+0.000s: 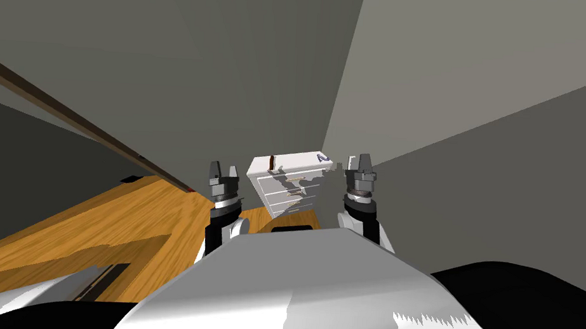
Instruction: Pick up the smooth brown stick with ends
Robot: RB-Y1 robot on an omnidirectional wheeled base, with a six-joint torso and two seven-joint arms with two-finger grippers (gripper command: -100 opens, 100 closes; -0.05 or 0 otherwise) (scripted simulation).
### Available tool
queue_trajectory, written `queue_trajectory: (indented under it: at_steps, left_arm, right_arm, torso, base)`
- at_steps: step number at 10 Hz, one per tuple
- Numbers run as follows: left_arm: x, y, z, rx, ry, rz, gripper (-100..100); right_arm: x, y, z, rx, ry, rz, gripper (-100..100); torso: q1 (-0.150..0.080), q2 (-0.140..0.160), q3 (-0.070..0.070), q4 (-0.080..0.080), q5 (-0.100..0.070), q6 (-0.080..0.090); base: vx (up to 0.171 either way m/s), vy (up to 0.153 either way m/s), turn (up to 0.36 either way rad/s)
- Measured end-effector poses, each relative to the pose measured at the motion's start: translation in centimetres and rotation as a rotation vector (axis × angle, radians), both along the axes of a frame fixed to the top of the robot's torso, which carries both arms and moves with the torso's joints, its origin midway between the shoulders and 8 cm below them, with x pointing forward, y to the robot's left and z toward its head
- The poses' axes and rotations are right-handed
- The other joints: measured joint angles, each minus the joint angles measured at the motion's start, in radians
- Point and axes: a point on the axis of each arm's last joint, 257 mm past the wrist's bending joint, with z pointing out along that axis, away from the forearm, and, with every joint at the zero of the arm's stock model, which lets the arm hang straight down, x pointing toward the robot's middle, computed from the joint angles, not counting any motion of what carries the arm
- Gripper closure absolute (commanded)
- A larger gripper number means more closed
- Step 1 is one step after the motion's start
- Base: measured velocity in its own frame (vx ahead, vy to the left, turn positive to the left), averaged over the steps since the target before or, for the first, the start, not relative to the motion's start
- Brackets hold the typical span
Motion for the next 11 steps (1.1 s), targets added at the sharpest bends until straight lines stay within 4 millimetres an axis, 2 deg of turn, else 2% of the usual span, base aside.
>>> queue_trajectory:
  at_steps: [3, 11]
  left_arm:
    - [0.3, 0.0, -1.0, 0.098, 0.037, 0.010, -100]
    - [0.7, 1.9, -6.6, 0.438, 0.187, 0.095, -100]
  right_arm:
    - [0.0, 0.0, 0.0, 0.000, 0.000, 0.000, 0]
    - [0.0, 0.0, 0.0, 0.000, 0.000, 0.000, 0]
  torso:
    - [0.003, 0.000, 0.000, 0.000, 0.001, 0.000]
    - [0.004, 0.001, 0.001, 0.000, 0.001, 0.000]
  base:
    - [0.001, 0.040, 0.037]
    - [-0.006, 0.065, 0.004]
